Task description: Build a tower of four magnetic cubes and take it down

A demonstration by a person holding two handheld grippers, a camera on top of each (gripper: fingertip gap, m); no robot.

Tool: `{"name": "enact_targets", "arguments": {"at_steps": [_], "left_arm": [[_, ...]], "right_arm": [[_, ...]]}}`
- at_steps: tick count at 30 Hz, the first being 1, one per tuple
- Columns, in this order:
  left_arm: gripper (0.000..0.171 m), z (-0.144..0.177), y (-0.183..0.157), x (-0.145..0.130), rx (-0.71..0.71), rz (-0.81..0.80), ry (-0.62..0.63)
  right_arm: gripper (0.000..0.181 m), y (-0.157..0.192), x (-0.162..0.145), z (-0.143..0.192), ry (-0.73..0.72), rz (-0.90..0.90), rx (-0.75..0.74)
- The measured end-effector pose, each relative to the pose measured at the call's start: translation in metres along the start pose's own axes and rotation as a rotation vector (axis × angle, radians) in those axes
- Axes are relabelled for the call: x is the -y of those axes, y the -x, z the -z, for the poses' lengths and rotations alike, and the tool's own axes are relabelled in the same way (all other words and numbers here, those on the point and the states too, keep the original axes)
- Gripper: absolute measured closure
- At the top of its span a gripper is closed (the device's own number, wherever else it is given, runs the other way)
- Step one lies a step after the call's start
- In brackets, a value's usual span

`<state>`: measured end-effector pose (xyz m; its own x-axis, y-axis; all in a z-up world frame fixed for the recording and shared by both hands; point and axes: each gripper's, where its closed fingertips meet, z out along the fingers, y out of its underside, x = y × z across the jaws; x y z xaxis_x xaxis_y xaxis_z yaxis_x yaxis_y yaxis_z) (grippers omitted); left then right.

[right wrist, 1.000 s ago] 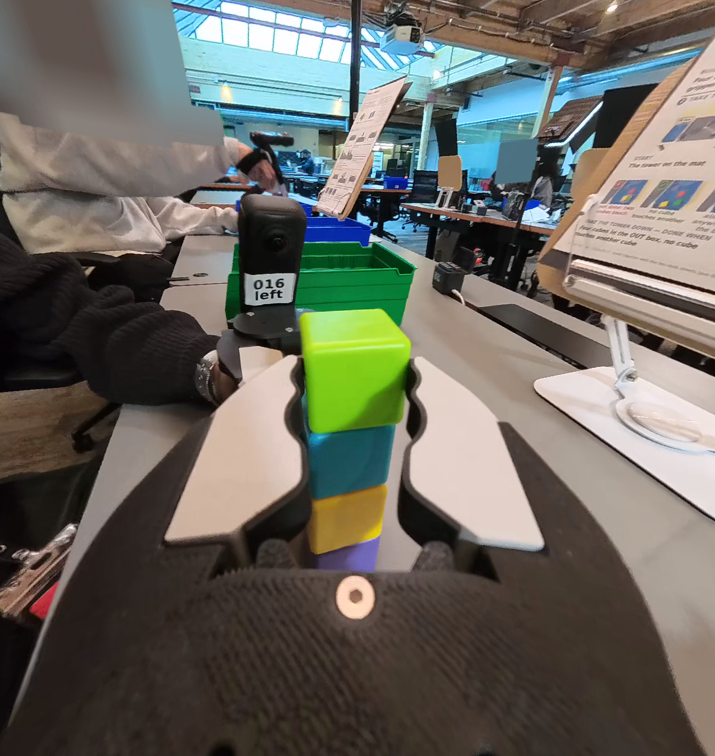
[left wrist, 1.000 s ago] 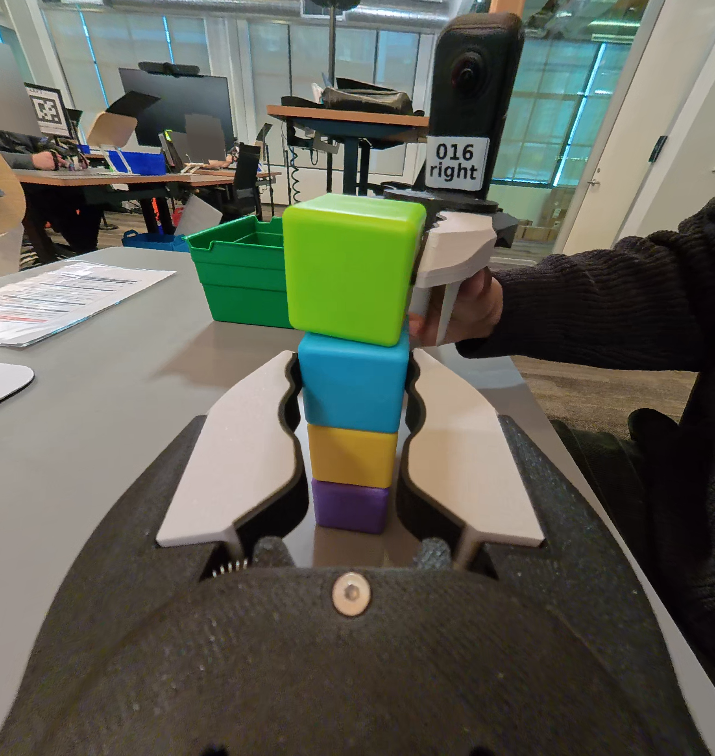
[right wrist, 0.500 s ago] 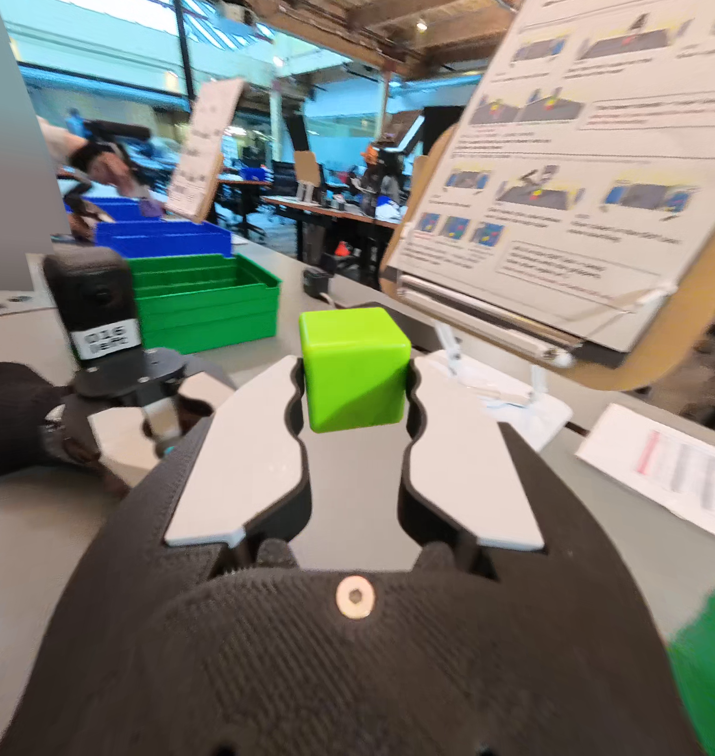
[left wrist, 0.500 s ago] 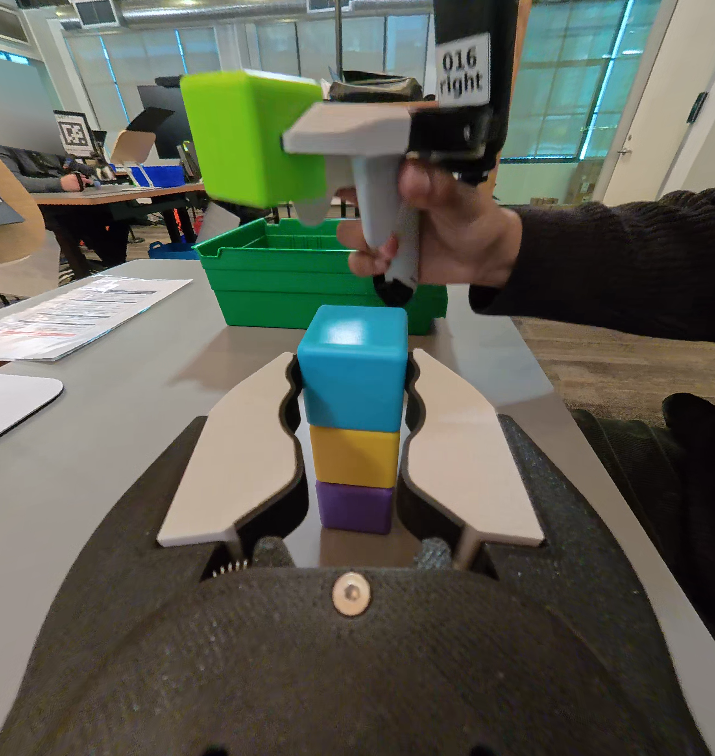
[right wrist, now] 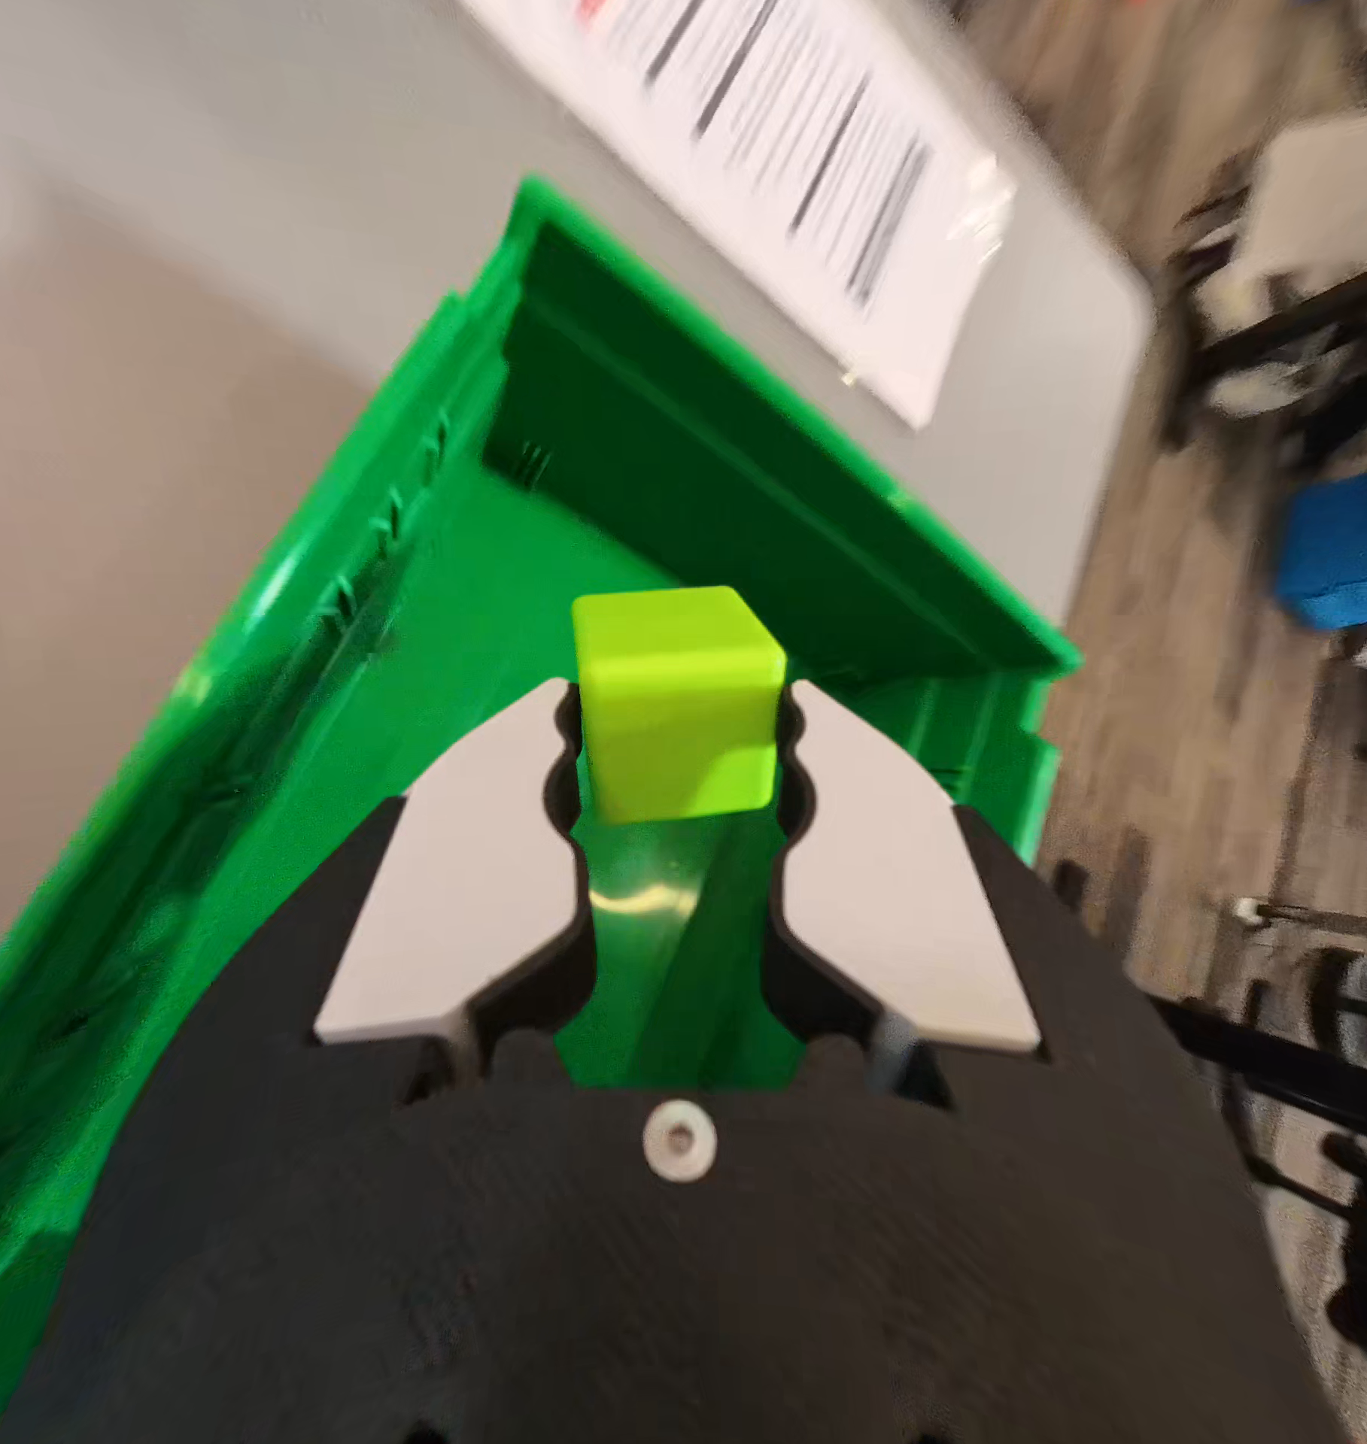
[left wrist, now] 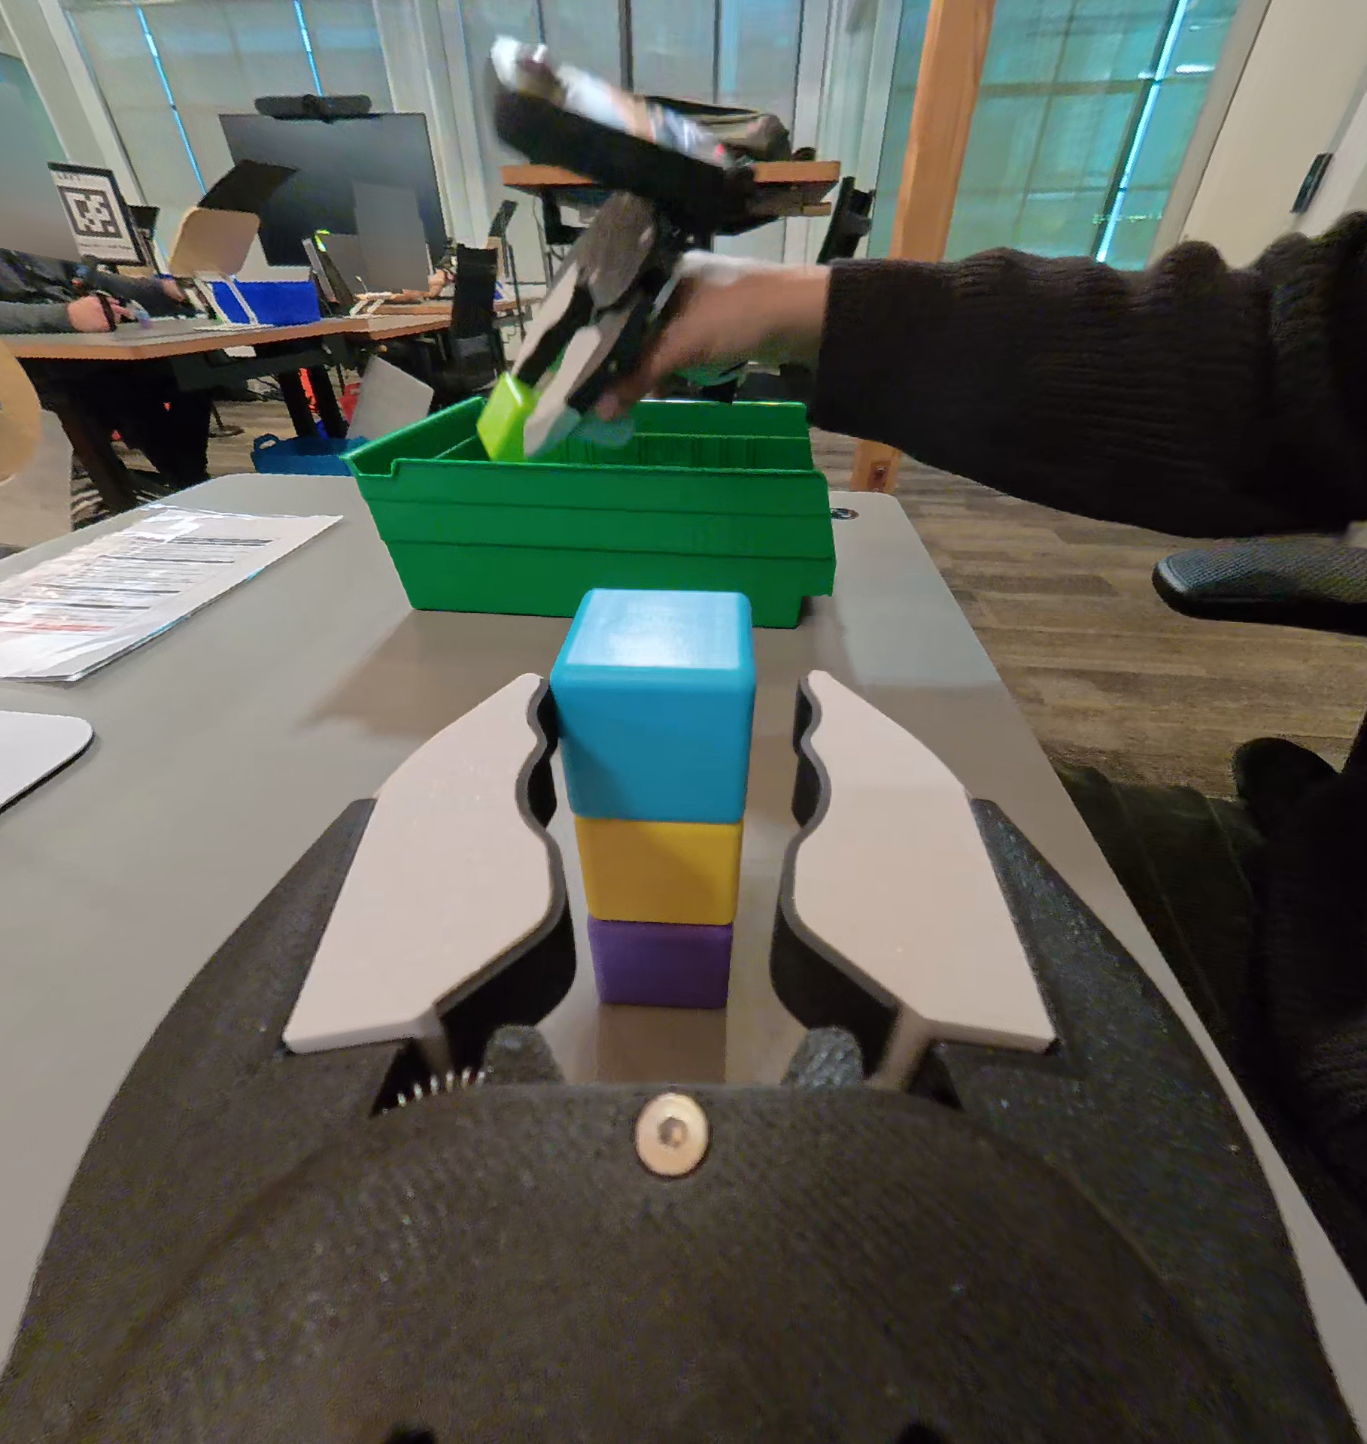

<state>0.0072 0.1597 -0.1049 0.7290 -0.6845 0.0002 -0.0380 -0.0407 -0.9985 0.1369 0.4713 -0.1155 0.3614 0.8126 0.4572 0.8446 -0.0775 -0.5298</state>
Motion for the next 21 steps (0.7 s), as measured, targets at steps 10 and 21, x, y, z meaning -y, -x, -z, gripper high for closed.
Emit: {"name": "enact_targets", "arguments": {"at_steps": [10, 21], "left_arm": [[0.105, 0.004, -0.005, 0.007, -0.028, -0.002, -0.054], [0.102, 0.007, -0.005, 0.006, -0.032, -0.046, -0.039]], "right_arm": [[0.132, 0.032, -0.020, -0.064, 0.337, 0.051, 0.286], [0.078, 0.013, 0.011, 0.015, 0.100, -0.135, 0.100]]}}
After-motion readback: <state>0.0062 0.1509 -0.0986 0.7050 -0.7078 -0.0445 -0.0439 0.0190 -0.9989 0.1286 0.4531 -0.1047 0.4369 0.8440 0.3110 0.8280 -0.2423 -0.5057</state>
